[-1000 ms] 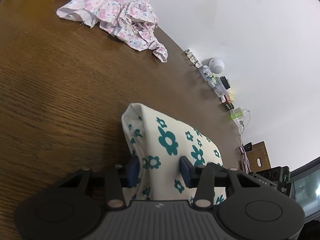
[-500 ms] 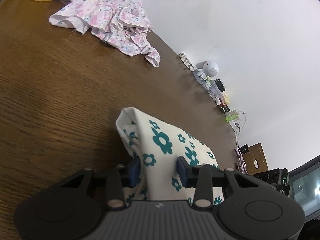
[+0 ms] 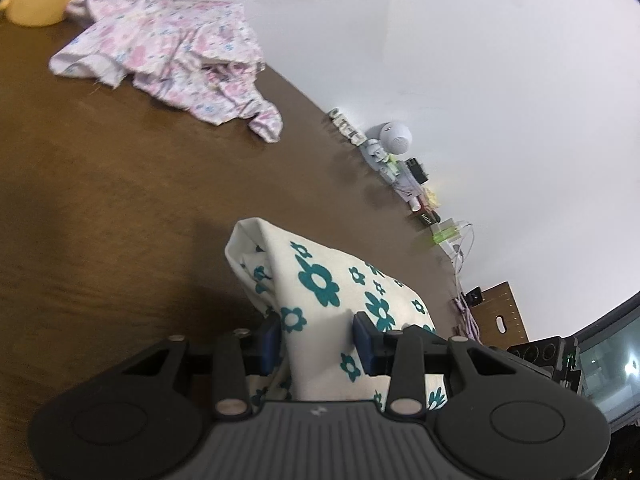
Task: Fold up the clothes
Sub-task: 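Lift the gripped bundle off the table with both grippers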
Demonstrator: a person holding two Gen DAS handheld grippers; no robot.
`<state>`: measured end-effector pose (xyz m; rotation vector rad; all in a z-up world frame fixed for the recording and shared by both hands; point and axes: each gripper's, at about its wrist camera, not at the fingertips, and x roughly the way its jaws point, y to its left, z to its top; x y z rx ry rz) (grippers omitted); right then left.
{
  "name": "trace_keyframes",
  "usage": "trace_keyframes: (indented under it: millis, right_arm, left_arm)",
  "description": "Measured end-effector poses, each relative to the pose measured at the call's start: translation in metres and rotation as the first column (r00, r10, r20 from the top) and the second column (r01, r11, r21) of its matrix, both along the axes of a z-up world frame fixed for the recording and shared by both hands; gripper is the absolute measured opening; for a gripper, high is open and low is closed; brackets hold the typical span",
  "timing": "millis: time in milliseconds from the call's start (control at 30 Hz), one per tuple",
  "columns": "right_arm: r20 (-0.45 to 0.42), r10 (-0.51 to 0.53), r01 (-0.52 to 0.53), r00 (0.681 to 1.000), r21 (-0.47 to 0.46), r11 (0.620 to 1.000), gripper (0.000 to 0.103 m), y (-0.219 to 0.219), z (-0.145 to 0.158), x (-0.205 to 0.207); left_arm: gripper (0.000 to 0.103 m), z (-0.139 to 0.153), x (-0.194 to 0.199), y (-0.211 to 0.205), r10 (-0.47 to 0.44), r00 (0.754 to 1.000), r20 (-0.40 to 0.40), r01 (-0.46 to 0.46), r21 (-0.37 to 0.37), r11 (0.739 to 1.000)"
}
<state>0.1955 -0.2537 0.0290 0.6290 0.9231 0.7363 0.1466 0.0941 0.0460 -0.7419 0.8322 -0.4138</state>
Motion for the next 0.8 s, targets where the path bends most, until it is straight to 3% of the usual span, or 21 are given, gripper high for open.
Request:
trace_keyframes:
  millis: [400, 800]
  right_arm:
    - [0.115, -0.018, 0.017, 0.993, 0.010, 1.000, 0.035, -0.015, 0.056, 0.025]
    - [0.213, -0.055, 0.056, 0.976, 0.000, 0.998, 0.035, -0.026, 0.115, 0.081]
  left_arm:
    - [0.036, 0.047, 0.042, -0.019, 0.000, 0.997, 0.081, 0.000, 0.005, 1.000]
    - [0.036, 0.105, 0.104, -0.041, 0.013, 0.985, 0.174, -0.018, 0.027, 0.999]
